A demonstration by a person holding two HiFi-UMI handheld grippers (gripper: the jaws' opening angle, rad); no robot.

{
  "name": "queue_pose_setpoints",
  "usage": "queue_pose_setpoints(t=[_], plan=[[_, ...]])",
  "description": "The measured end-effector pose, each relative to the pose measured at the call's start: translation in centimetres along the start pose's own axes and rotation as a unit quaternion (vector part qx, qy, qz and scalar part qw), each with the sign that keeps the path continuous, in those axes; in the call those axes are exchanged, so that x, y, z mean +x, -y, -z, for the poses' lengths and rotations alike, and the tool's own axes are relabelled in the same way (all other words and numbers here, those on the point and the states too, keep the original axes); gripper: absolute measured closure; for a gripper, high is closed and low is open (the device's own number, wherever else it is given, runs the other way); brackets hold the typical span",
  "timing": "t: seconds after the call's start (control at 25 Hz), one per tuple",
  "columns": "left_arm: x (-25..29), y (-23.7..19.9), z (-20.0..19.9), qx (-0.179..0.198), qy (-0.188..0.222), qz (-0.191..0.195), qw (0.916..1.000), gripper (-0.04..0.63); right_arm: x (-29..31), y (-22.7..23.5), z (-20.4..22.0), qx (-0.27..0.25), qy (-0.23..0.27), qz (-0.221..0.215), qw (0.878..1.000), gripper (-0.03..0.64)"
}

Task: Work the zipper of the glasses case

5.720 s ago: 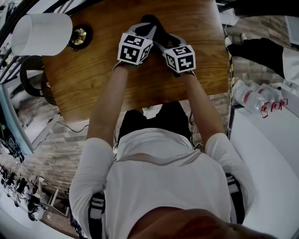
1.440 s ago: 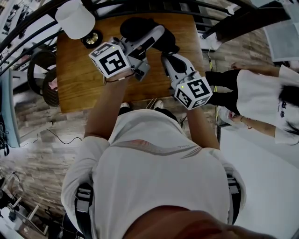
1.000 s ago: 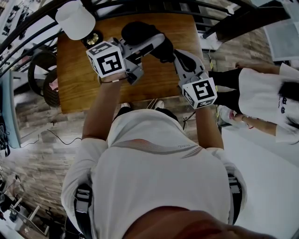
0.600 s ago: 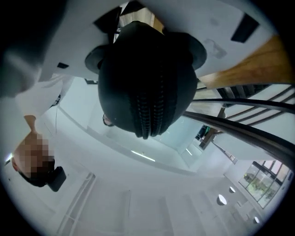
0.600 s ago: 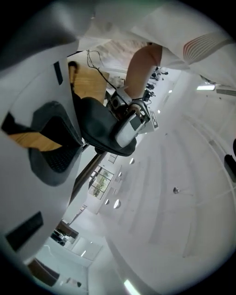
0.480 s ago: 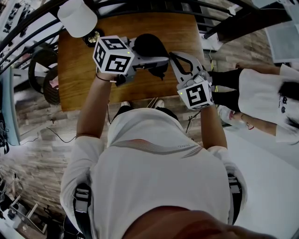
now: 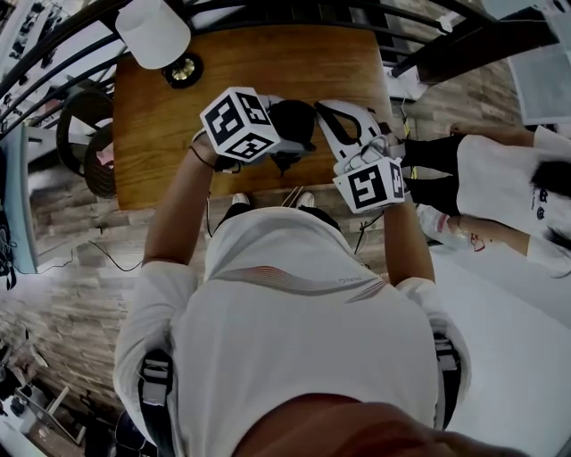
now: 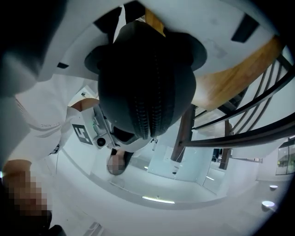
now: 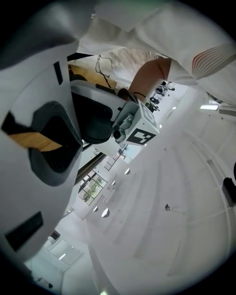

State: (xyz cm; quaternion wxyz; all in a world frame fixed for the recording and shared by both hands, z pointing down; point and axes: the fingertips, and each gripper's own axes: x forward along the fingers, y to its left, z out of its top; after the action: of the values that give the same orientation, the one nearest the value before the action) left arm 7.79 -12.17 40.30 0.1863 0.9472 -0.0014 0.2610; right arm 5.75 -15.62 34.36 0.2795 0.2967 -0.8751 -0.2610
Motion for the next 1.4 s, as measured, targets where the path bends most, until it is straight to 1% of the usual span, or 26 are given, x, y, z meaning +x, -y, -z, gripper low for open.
queue_pose_setpoints(t=[0.08,0.16,0.24,0.32,0.4,0.52,0.6,0.68,0.76,0.8,0.84,0.88,0.92,0.96,1.04,1.12,1.2,1.24,1.28,1.32,1.36,1.4], plan=[[-0.1,0.1,0.7,0.008,-0.017,-0.003,0.9998,0.316,0.0,-0.4,-0.5,-0.028,-0.007,-0.001,1.0,0.563],[-0.1,0.0,1.8,0.027,-0.052,-0.018,0.9981,0.316,0.1,-0.8,-1.0,-0.061,-0.015,-0.005,0.998,0.563],[0.2,-0.5,3.1,0.048,-0.096,-0.04,0.9934,0.316,0.3,-1.5,-1.0,-0.089,-0.023,-0.014,0.996,0.561],[0.7,-0.8,4.3,0.06,-0.129,-0.057,0.9882,0.317,0.5,-2.2,-0.8,-0.101,-0.03,-0.024,0.994,0.558],[1.3,-0.9,4.9,0.063,-0.139,-0.064,0.9861,0.316,0.4,-2.6,-0.5,-0.101,-0.035,-0.031,0.994,0.558],[1.7,-0.9,5.2,0.076,-0.136,-0.07,0.9852,0.316,0.2,-3.1,-0.1,-0.089,-0.036,-0.04,0.995,0.557],[1.5,-1.3,4.8,0.091,-0.118,-0.085,0.9852,0.316,0.3,-2.8,-0.3,-0.065,-0.029,-0.036,0.997,0.548],[1.1,-2.0,3.6,0.094,-0.075,-0.109,0.9868,0.316,0.4,-1.9,-0.6,-0.029,-0.014,-0.018,0.999,0.537],[0.2,-2.9,1.9,0.08,-0.011,-0.14,0.9868,0.316,0.1,-0.7,-0.5,0.014,-0.003,0.003,1.0,0.538],[-0.6,-3.4,0.9,0.07,0.026,-0.159,0.9845,0.316,0.0,0.0,-0.3,0.039,-0.003,0.015,0.999,0.539],[-1.7,-3.9,0.0,0.059,0.064,-0.181,0.9797,0.316,-0.2,0.9,0.0,0.067,-0.005,0.029,0.997,0.552],[-3.0,-4.6,-0.9,0.048,0.1,-0.207,0.9722,0.316,-0.3,1.7,0.6,0.096,-0.008,0.044,0.994,0.566],[-4.5,-5.3,-1.6,0.038,0.133,-0.234,0.9623,0.316,-0.4,2.6,1.3,0.123,-0.013,0.06,0.991,0.566],[-6.2,-6.0,-2.1,0.028,0.164,-0.263,0.9506,0.316,-0.6,3.4,2.1,0.146,-0.018,0.076,0.986,0.566],[-9.6,-6.8,-2.8,0.008,0.218,-0.313,0.9242,0.316,-1.1,5.1,3.8,0.182,-0.029,0.114,0.976,0.566],[-13.0,-7.2,-2.9,-0.005,0.261,-0.362,0.8948,0.316,-1.9,6.6,5.5,0.22,-0.035,0.151,0.963,0.566],[-16.0,-7.3,-2.4,-0.009,0.287,-0.414,0.864,0.316,-2.7,8.0,7.2,0.272,-0.034,0.182,0.944,0.566],[-17.2,-7.3,-1.9,-0.01,0.293,-0.438,0.8497,0.316,-3.1,8.5,8.1,0.3,-0.032,0.195,0.933,0.566],[-18.2,-7.3,-1.4,-0.01,0.298,-0.458,0.8376,0.316,-3.5,9.0,9.0,0.325,-0.031,0.206,0.922,0.566],[-18.9,-7.2,-0.8,-0.013,0.3,-0.473,0.8282,0.316,-3.9,9.3,9.8,0.345,-0.031,0.216,0.913,0.566],[-19.3,-7.1,-0.3,-0.016,0.301,-0.483,0.8221,0.316,-4.3,9.5,10.4,0.359,-0.032,0.223,0.906,0.566],[-19.6,-7.0,0.2,-0.021,0.302,-0.488,0.8186,0.316,-4.6,9.7,10.7,0.367,-0.033,0.228,0.901,0.566]])
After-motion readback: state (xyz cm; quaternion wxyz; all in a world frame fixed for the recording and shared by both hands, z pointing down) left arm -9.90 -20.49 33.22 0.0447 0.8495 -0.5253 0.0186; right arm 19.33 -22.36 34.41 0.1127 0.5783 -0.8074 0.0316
